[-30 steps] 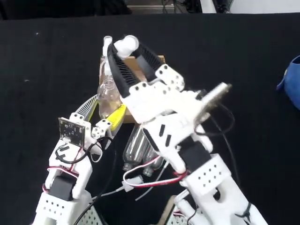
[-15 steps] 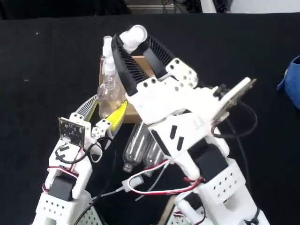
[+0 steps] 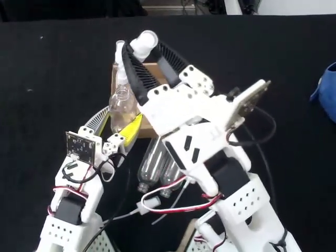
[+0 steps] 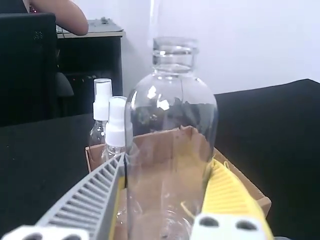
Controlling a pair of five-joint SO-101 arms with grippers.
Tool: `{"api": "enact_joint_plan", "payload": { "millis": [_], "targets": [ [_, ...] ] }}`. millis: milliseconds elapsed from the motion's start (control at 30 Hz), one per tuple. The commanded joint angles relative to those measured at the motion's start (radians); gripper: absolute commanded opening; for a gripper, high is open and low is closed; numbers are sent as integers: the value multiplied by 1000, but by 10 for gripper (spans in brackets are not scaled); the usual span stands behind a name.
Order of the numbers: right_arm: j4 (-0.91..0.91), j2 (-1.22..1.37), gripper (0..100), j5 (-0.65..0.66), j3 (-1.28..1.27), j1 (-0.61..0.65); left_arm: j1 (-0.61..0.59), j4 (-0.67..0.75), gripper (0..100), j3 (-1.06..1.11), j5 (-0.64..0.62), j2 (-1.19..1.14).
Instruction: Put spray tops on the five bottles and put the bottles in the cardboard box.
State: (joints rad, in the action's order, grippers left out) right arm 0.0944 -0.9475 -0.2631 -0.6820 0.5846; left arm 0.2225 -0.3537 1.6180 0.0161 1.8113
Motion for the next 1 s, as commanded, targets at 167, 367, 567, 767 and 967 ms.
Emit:
{"api": "enact_joint_plan", "payload": {
  "millis": [167, 367, 567, 767, 967],
  "targets": [
    [3, -4, 12, 14, 79, -29, 4, 25, 33, -18, -2, 12],
    [103, -2, 12, 14, 73, -25, 4, 25, 33, -16, -2, 12],
    [109, -4, 12, 14, 96, -28, 4, 25, 33, -16, -2, 12],
    [107, -2, 12, 14, 173, -25, 4, 25, 33, -16, -2, 12],
    [167, -2, 12, 14, 150, -25, 4, 25, 33, -16, -2, 12]
  ]
}}
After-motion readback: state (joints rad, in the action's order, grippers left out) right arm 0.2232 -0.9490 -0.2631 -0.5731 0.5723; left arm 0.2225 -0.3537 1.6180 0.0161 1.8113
